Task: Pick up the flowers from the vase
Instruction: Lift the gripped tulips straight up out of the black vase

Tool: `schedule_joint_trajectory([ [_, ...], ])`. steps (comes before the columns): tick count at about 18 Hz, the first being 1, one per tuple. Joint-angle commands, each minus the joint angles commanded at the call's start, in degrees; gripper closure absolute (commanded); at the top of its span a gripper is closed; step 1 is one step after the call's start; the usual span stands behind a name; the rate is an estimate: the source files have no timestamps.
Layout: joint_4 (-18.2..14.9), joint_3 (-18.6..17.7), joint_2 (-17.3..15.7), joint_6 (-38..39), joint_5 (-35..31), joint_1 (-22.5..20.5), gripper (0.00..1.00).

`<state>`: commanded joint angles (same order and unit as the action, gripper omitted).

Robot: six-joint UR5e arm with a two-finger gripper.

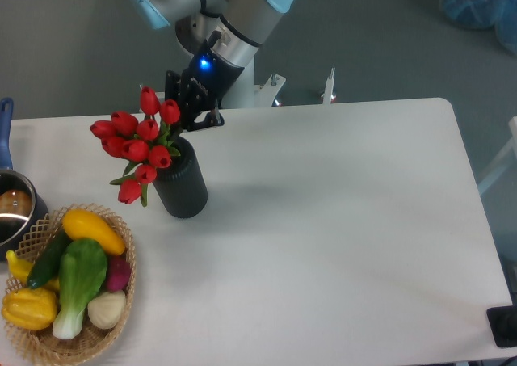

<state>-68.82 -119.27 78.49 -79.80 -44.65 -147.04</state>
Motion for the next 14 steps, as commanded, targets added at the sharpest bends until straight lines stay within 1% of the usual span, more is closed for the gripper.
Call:
schedule_joint_trajectory([
  [2,-1.2,0.2,-0.6,-0.3,0.2,-0.8,0.83],
  [6,-2.5,0.4,-1.9,-0.8,0.5,-2.0,0.83],
  [9,-4.7,0.7,-3.0,-0.8,1.8,-3.4,0.83],
  [12,-5.6,1.6,-3.3,-0.8,3.8,-4.0,0.83],
  [14,-6.3,2.2,-3.3,-0.8,5.9,-5.3,0.83],
])
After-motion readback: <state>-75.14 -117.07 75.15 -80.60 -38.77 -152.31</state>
